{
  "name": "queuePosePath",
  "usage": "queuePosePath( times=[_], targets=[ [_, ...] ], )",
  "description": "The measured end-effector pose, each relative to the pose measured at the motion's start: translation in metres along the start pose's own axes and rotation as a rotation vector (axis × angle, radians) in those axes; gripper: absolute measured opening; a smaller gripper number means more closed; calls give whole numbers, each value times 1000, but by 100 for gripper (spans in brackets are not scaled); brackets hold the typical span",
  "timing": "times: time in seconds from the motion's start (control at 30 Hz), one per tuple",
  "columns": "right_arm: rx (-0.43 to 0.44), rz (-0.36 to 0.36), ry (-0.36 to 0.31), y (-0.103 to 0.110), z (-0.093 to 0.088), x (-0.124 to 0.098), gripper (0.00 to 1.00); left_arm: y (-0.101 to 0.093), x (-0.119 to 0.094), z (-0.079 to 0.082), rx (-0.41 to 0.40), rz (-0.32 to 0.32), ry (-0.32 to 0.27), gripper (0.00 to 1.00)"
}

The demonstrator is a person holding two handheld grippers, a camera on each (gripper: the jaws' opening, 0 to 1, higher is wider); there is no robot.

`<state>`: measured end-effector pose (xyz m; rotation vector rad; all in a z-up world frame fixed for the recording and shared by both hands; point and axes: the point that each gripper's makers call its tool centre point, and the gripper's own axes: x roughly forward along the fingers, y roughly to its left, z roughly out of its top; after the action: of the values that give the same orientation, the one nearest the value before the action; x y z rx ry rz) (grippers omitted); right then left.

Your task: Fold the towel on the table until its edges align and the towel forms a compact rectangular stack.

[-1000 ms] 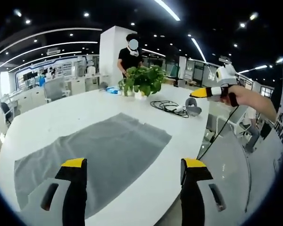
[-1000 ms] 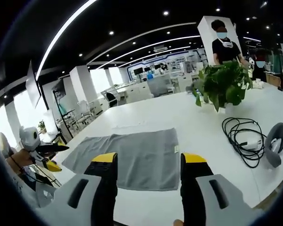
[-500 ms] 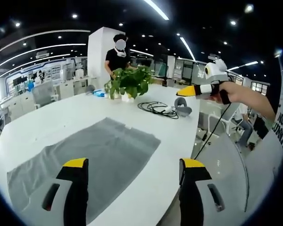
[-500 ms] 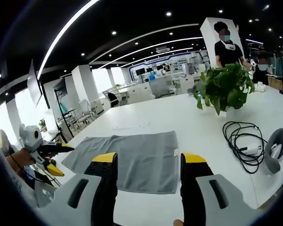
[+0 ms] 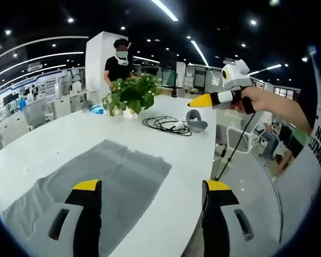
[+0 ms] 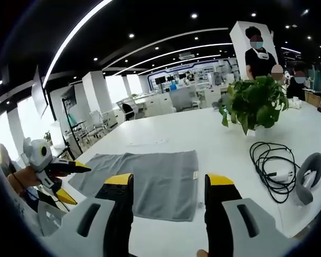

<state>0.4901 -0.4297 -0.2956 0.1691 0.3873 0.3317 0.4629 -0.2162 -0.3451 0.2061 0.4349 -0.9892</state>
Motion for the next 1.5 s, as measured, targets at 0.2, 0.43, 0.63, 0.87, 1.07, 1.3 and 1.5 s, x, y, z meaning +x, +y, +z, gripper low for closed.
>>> queuePosePath(
  times=[0.2, 0.43, 0.63, 0.87, 1.07, 1.3, 1.5],
  targets=[
    [-5, 5, 6, -6, 3, 4, 52, -4, 9, 3, 55, -42, 28, 77],
    [-14, 26, 18, -12, 5, 14, 52, -6, 26, 13, 128, -94, 46, 77],
    [-22, 43, 25, -19, 8, 22, 52, -15, 43, 25, 148, -149, 37, 75],
    [-26, 57, 33, -23, 8, 29, 52, -21, 59, 31, 182, -186, 52, 74],
    [-25, 63, 33, -28, 8, 32, 52, -28, 77, 24, 202, -224, 71, 73],
    [-37, 70, 44, -35, 6, 36, 52, -37, 94, 26, 218, -258, 68, 70],
    [-39, 70, 61, -42, 2, 38, 51, -38, 104, 18, 218, -291, 95, 68]
  ],
)
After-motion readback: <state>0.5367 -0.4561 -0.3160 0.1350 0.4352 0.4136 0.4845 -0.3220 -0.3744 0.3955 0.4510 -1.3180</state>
